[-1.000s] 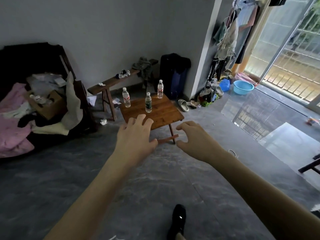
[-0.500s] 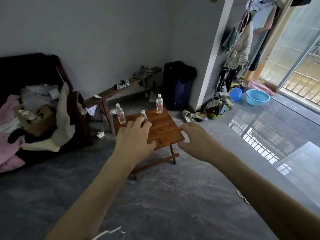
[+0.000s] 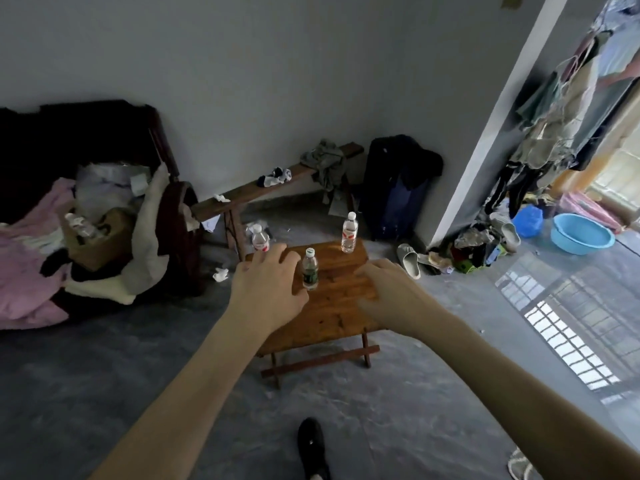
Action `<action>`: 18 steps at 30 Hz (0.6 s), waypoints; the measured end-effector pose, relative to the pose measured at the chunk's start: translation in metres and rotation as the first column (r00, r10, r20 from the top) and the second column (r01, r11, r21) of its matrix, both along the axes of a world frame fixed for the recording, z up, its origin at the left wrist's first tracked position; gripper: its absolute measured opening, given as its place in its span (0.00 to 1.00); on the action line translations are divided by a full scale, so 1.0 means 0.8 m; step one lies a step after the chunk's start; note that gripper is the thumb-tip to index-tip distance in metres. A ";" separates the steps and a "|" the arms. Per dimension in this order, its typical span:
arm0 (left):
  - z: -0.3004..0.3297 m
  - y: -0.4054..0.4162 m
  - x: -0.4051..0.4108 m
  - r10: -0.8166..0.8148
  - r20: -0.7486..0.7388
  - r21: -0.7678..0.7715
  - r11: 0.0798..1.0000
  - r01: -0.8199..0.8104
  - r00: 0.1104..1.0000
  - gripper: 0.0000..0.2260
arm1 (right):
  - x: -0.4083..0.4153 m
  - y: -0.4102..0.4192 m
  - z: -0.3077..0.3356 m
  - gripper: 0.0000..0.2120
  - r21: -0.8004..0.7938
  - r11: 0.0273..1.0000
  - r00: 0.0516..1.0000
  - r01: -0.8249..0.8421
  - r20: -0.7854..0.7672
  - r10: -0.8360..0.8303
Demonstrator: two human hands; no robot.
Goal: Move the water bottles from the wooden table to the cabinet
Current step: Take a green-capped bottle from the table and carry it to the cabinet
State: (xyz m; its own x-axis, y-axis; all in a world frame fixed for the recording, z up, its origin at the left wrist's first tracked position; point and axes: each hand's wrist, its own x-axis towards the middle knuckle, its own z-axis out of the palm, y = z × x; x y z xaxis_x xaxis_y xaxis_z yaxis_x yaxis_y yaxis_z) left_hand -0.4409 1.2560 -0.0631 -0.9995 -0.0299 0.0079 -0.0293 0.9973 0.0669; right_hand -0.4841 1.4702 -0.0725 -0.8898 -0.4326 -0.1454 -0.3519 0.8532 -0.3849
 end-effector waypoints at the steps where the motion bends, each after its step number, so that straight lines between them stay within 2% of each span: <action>1: 0.001 -0.007 -0.018 0.006 -0.004 -0.002 1.000 -0.006 1.000 0.27 | -0.020 -0.008 0.003 0.22 0.011 1.000 1.000 -0.007 -0.009 0.007; 6: 0.011 -0.042 -0.119 0.025 -0.048 0.006 1.000 -0.025 0.999 0.27 | -0.122 -0.046 0.021 0.23 0.077 0.995 0.997 -0.064 -0.028 0.067; 10: 0.006 -0.058 -0.195 0.010 -0.033 0.006 1.000 -0.010 0.999 0.27 | -0.194 -0.063 0.025 0.24 0.108 0.993 0.997 -0.036 -0.058 0.042; 18: -0.034 -0.069 -0.277 -0.001 0.096 -0.019 1.000 0.003 0.995 0.28 | -0.285 -0.082 -0.014 0.23 0.146 0.986 0.995 -0.082 0.072 0.072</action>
